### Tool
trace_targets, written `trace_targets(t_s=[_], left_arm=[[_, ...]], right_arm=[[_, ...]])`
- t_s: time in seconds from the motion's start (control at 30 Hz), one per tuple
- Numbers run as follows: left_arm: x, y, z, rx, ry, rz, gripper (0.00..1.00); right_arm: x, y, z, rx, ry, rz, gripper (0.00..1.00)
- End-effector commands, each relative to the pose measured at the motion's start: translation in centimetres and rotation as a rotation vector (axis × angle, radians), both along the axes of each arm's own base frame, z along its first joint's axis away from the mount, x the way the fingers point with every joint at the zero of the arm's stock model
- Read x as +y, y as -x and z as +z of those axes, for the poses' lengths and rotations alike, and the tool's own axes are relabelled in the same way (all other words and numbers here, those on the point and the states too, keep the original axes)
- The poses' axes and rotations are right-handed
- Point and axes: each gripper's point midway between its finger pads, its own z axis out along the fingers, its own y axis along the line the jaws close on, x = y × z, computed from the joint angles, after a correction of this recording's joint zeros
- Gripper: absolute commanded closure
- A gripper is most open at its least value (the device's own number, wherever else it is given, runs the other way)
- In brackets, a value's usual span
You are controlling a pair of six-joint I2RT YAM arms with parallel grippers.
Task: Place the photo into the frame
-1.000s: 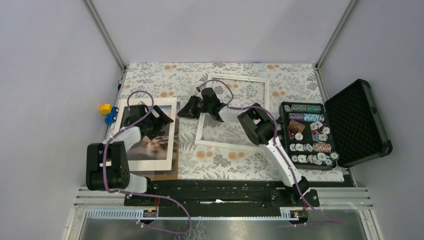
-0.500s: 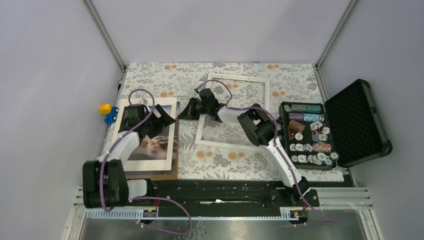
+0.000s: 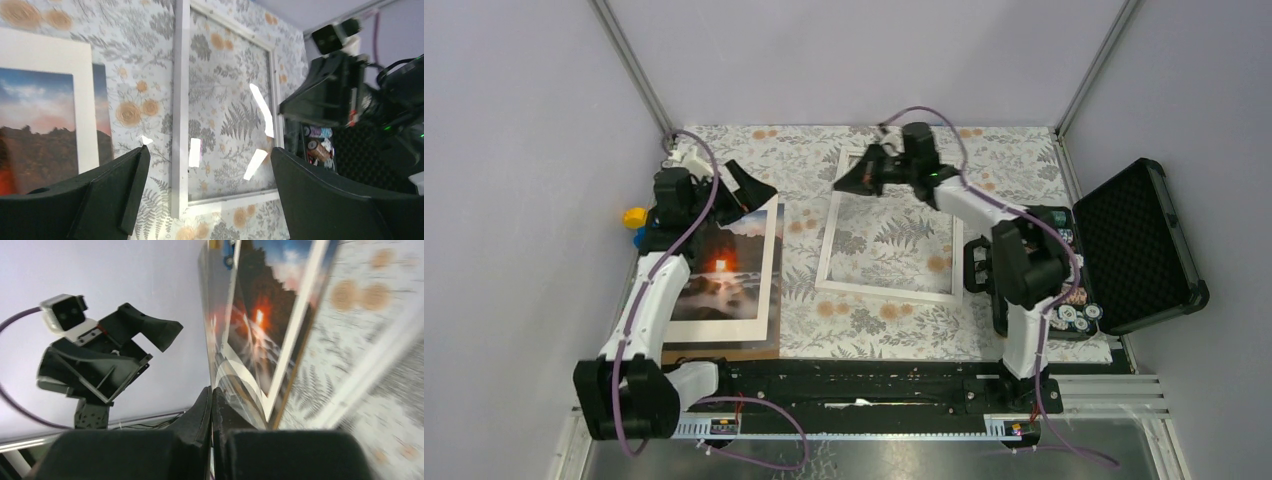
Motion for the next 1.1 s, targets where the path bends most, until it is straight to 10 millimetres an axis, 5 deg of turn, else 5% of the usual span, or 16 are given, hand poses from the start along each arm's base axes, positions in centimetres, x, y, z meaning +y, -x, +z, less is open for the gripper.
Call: trace_targets(t_s=[0.0,0.2,0.33,0.47,0.73,1.07], left_arm=[[-3.2,-0.6,-1.9,0.105,0.043,-0.115,0.01],[-9.2,-2.5,-5.9,0.237,0.055,-0.276,0.01],[-10.8,-4.1,-10.1,0.340,0.136,-0.279,0.01],[-11.4,-4.8,-13.6,0.411,0.169,-0.253,0.01],[-11.4,-3.2,-16.2,0.446,0.201,-0.222,0.01],[-12.2,-1.7,-15.9,0.430,0.215,-0.249,0.01]], right_arm=[[-7.7,0.6,-2.1,0.104,0.039,0.037,1.00],[-14.6,-1.6,-7.7,0.137,0.123,0.012,1.00],[-17.4,-4.0,-11.7,0.156,0.181,-0.009,1.00],[-18.9,-4.6,-14.1,0.192,0.216,-0.006,0.87],[-19.4,-3.1,-13.3,0.207,0.187,-0.124,0.46],[-18.0,1.1,-10.9,0.155,0.050,-0.180,0.39]])
